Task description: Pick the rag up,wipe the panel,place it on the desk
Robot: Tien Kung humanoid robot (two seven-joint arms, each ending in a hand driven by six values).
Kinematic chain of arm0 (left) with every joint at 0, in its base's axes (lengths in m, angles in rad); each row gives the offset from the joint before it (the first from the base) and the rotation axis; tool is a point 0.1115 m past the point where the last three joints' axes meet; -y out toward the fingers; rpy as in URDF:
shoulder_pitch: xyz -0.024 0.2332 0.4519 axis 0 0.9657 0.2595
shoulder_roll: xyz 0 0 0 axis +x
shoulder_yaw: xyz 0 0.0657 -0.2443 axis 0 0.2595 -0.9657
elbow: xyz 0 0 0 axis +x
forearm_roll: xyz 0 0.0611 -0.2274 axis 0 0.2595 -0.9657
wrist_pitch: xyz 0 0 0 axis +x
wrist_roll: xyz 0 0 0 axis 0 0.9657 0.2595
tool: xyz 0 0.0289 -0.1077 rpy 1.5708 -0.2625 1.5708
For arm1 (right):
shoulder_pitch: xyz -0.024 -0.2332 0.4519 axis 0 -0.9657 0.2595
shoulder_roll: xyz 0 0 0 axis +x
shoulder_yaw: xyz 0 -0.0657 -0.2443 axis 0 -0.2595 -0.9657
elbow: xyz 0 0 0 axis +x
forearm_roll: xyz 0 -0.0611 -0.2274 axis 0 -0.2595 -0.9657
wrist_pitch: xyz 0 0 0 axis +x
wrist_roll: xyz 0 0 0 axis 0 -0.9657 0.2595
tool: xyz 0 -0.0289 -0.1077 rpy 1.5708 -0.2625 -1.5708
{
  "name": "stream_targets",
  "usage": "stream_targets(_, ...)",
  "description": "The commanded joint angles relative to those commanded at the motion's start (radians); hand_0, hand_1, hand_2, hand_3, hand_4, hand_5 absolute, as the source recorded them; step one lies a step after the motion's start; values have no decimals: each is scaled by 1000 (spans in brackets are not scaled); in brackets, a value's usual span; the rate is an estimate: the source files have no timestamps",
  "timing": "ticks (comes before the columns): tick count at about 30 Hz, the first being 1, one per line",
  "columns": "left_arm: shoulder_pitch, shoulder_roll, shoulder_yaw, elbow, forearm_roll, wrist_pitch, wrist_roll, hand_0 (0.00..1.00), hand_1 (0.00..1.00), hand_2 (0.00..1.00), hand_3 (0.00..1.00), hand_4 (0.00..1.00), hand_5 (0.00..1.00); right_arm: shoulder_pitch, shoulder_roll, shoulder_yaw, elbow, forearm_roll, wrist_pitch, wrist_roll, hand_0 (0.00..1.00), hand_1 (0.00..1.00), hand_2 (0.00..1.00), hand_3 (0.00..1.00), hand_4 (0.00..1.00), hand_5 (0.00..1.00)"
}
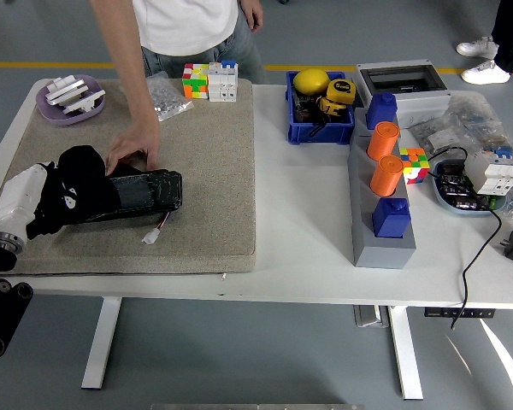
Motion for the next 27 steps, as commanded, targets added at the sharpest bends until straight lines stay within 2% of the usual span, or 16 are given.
stream_targets(14,13,4,-73,7,17,4,-1,261,208,543,395,2,2,-1,1,3,0,-3,2,2,772,628,678,611,998,566)
stream_targets(27,12,-3,-63,11,12,9,-3,260,209,539,394,2,2,-1,2,9,0,-9,6,9,772,629,678,612,998,566)
